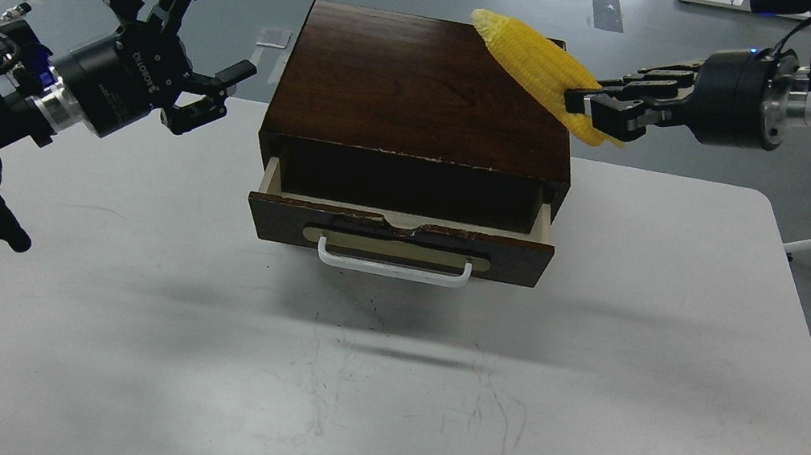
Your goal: Put corn in drawer with both arms
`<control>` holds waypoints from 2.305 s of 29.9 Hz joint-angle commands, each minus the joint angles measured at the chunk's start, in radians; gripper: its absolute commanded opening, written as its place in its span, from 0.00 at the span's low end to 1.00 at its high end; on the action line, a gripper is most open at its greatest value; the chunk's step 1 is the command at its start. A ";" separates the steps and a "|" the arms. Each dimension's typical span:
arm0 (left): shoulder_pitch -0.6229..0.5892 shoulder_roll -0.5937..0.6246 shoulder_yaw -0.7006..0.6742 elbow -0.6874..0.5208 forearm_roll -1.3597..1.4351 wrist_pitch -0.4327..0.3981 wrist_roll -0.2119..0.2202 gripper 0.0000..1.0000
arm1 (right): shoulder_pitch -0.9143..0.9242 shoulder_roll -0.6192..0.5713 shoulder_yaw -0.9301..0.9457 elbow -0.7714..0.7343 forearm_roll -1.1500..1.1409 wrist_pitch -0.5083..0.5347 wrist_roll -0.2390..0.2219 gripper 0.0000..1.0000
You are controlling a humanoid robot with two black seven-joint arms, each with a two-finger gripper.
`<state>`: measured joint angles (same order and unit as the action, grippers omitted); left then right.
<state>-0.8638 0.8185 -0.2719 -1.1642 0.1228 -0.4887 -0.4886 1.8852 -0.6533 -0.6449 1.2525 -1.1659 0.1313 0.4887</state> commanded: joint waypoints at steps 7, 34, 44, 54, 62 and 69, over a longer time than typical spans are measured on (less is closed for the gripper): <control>0.000 0.001 0.002 0.000 0.000 0.000 0.000 0.98 | 0.123 0.264 -0.137 -0.001 -0.144 -0.194 0.000 0.10; 0.005 0.004 0.002 0.000 0.000 0.000 0.000 0.98 | 0.055 0.465 -0.263 -0.059 -0.192 -0.300 0.000 0.48; 0.005 0.004 0.002 0.000 0.000 0.000 0.000 0.98 | 0.055 0.465 -0.262 -0.058 -0.187 -0.300 0.000 0.74; 0.006 0.008 -0.001 0.000 0.000 0.000 0.000 0.98 | 0.112 0.388 -0.210 -0.053 -0.027 -0.312 0.000 0.88; 0.008 0.005 -0.001 0.000 -0.002 0.000 0.000 0.98 | 0.082 0.192 -0.134 -0.047 0.354 -0.303 0.000 0.96; 0.035 -0.002 -0.006 0.000 -0.005 0.000 0.000 0.98 | -0.218 -0.047 0.101 -0.019 0.630 -0.305 0.000 0.98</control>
<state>-0.8397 0.8199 -0.2751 -1.1638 0.1205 -0.4887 -0.4887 1.8139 -0.6162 -0.6599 1.2268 -0.6239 -0.1717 0.4884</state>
